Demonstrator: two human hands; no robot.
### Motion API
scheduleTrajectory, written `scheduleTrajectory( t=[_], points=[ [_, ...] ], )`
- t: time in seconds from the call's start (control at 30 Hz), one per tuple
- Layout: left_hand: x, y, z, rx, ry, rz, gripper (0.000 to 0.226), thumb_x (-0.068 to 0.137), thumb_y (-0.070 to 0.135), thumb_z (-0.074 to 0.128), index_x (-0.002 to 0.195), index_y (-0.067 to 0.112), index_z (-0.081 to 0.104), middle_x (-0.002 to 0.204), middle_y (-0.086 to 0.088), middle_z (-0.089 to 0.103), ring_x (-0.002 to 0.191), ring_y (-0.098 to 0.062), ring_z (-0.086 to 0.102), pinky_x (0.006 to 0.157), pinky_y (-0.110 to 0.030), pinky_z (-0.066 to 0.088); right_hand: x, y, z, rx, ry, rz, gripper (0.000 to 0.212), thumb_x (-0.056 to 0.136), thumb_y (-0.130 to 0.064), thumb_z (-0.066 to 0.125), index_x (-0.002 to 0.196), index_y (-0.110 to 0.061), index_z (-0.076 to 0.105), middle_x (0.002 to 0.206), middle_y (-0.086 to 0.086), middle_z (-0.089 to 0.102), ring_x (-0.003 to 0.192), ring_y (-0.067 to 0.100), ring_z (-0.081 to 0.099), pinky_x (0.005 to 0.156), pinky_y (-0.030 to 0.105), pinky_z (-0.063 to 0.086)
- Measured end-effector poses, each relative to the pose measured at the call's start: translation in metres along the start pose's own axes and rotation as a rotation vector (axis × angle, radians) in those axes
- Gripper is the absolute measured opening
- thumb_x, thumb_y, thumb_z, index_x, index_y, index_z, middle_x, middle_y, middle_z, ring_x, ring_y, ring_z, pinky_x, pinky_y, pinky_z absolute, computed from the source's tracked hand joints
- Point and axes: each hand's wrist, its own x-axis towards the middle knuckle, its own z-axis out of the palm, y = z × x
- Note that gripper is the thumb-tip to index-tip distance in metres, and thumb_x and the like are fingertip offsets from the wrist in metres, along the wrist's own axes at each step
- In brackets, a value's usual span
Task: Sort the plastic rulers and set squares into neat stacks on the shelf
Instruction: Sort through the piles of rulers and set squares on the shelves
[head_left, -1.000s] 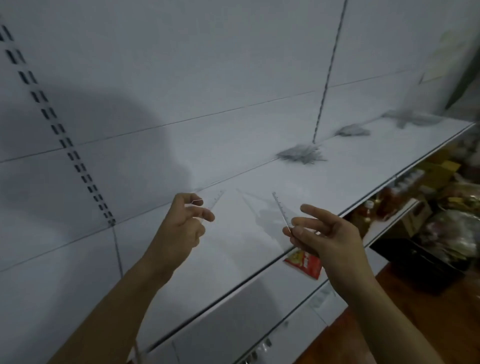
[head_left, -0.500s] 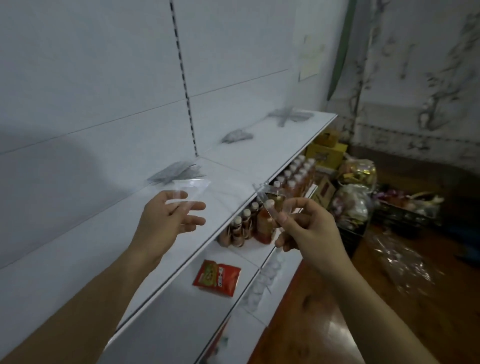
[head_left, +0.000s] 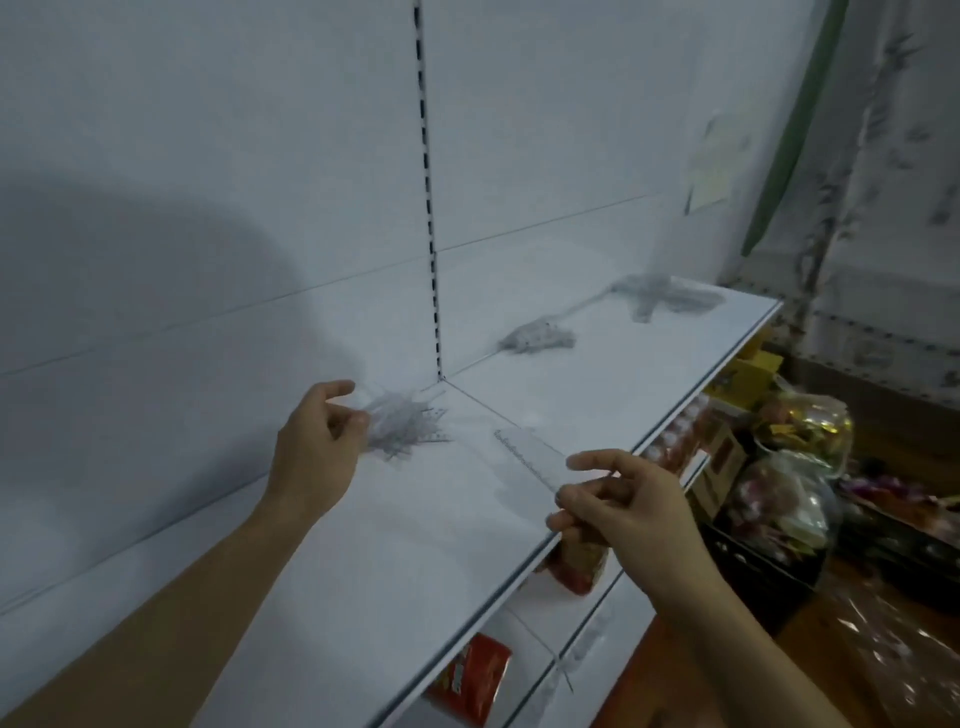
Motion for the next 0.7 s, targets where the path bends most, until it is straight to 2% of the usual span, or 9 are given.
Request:
scheduleTrajectory(
  t=[0.13, 0.2, 0.3, 0.37, 0.5, 0.6, 0.7],
  points=[
    [0.018, -0.023, 0.008, 0.09, 0.078, -0.009, 0.021, 0.094, 0.018, 0.062, 0.113, 0.027, 0.06, 0.081, 0.007, 0.068, 0.073, -0.009, 0.062, 0.064, -0.026, 0.046, 0.047, 0.006, 0.031, -0.126, -0.088, -0.015, 0.021, 0.089, -0.013, 0.075, 0.107, -0.011, 0.064, 0.072, 0.016, 0.071, 0.058, 0.029, 0.069, 0.06, 0.041, 0.059],
    [0.021, -0.036, 0.009, 0.128, 0.13, 0.036, 0.021, 0.092, 0.017, 0.064, 0.113, 0.022, 0.063, 0.091, 0.006, 0.069, 0.079, -0.013, 0.062, 0.071, -0.024, 0.047, 0.067, 0.01, 0.042, -0.192, -0.136, -0.053, 0.02, 0.089, -0.018, 0.075, 0.105, -0.015, 0.063, 0.07, 0.012, 0.071, 0.051, 0.023, 0.063, 0.053, 0.034, 0.054],
    [0.019, -0.045, 0.008, 0.158, 0.152, 0.081, 0.022, 0.092, 0.008, 0.063, 0.114, 0.009, 0.066, 0.104, 0.0, 0.066, 0.092, -0.014, 0.059, 0.074, 0.0, 0.037, 0.093, 0.013, 0.057, -0.284, -0.198, -0.075, 0.022, 0.09, -0.024, 0.074, 0.106, -0.018, 0.061, 0.07, 0.008, 0.072, 0.048, 0.016, 0.058, 0.05, 0.027, 0.047],
    [0.016, -0.046, 0.006, 0.164, 0.162, 0.087, 0.022, 0.093, 0.004, 0.06, 0.114, 0.008, 0.066, 0.107, -0.001, 0.066, 0.095, -0.013, 0.059, 0.074, 0.004, 0.036, 0.109, 0.013, 0.07, -0.329, -0.23, -0.091, 0.022, 0.09, -0.027, 0.074, 0.106, -0.019, 0.061, 0.07, 0.005, 0.073, 0.047, 0.014, 0.056, 0.05, 0.027, 0.047],
    [0.016, -0.049, 0.003, 0.128, 0.185, 0.074, 0.022, 0.094, -0.001, 0.056, 0.11, 0.011, 0.066, 0.103, 0.002, 0.068, 0.093, -0.012, 0.061, 0.077, 0.003, 0.037, 0.138, 0.008, 0.104, -0.426, -0.287, -0.136, 0.021, 0.089, -0.033, 0.075, 0.099, -0.025, 0.059, 0.068, 0.002, 0.072, 0.045, 0.01, 0.054, 0.05, 0.032, 0.049],
    [0.016, -0.05, 0.002, 0.107, 0.185, 0.07, 0.02, 0.092, 0.014, 0.052, 0.108, 0.015, 0.065, 0.102, 0.005, 0.068, 0.094, -0.011, 0.062, 0.082, -0.001, 0.038, 0.155, 0.012, 0.126, -0.527, -0.309, -0.187, 0.026, 0.086, -0.04, 0.077, 0.098, -0.026, 0.058, 0.069, 0.002, 0.071, 0.046, 0.006, 0.057, 0.049, 0.026, 0.05],
    [0.015, -0.049, 0.002, 0.095, 0.17, 0.048, 0.027, 0.088, 0.022, 0.047, 0.107, 0.015, 0.065, 0.101, 0.005, 0.068, 0.094, -0.01, 0.062, 0.084, -0.007, 0.041, 0.162, 0.018, 0.138, -0.611, -0.289, -0.233, 0.028, 0.084, -0.046, 0.078, 0.092, -0.028, 0.058, 0.07, 0.003, 0.07, 0.057, 0.012, 0.064, 0.049, 0.025, 0.049]
  ],
)
